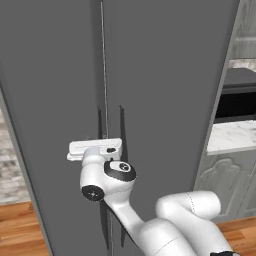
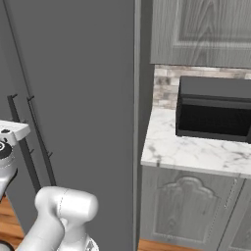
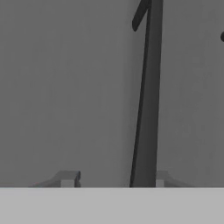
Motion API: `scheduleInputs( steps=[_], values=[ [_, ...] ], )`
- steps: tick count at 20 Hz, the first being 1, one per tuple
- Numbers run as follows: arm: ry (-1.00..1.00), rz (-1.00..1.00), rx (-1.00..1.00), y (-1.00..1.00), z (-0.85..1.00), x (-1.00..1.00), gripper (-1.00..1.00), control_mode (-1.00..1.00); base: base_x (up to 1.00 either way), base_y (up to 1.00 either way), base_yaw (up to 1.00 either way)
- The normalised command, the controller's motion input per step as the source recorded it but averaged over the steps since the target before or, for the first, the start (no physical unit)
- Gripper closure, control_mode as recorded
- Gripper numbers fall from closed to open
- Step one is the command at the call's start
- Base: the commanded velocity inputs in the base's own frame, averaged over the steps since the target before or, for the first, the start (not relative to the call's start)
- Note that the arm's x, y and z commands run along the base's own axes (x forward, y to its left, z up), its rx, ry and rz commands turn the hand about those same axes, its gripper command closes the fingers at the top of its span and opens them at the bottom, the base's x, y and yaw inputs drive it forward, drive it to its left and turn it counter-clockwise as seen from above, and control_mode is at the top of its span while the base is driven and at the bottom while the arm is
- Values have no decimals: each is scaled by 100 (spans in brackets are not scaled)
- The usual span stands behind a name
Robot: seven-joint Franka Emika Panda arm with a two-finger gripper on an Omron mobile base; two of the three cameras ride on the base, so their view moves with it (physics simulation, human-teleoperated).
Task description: Open the freezer door, pick up the ice cube tray from the freezer, and place it on the dining counter.
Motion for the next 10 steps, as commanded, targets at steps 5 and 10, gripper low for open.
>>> scheduleInputs(
  steps=[5,10],
  values=[
    [0,0,0,1,0,-7,100,-100,0,0,0],
    [-4,1,-1,26,0,-61,100,-100,0,0,0]
  ],
)
